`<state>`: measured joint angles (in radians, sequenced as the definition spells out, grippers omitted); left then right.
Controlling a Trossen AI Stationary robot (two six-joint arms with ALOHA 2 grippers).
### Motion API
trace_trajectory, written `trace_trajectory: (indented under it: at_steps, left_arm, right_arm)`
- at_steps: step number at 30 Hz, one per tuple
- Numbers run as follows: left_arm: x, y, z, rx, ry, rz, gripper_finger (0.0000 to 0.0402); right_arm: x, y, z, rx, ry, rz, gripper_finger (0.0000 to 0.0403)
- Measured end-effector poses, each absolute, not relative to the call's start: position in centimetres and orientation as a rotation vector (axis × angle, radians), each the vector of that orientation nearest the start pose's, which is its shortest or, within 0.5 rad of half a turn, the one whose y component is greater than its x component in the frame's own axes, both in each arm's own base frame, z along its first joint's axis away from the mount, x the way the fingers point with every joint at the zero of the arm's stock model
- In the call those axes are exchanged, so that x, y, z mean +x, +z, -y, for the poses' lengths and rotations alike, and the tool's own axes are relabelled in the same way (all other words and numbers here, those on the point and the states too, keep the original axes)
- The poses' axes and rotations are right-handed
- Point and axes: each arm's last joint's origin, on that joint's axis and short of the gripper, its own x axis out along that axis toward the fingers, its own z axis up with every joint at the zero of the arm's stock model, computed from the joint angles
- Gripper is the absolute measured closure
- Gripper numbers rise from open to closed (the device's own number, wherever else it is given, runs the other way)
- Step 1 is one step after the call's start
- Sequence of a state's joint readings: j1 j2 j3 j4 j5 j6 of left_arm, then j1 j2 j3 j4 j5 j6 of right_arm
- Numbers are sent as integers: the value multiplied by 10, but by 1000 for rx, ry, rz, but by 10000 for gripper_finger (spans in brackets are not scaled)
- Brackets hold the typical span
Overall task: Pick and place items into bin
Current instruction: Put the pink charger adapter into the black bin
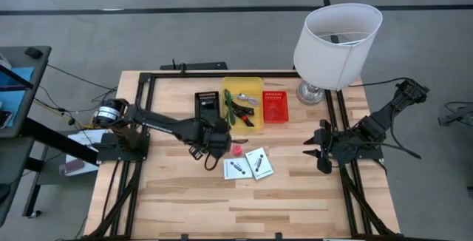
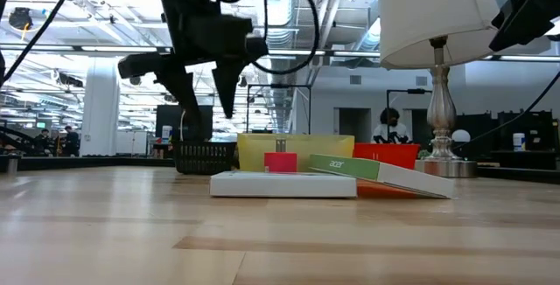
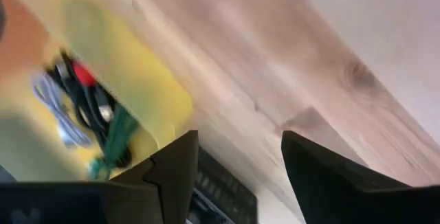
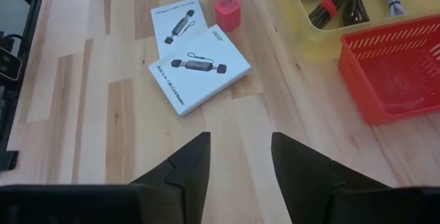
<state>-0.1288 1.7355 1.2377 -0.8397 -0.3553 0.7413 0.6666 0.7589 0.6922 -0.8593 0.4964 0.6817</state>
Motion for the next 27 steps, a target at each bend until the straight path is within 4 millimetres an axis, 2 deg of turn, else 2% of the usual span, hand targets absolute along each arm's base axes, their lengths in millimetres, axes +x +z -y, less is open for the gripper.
trace_trajectory:
  at_steps: [7,27]
  left_arm:
    - [336,210,45,1112,-435,-1204,198]
    - [344,213,43,1075,-451,-1102,198]
  right_arm:
    - [113,254,-71,162,-118,-774,252]
    - [113,254,-71,162,-117,-774,253]
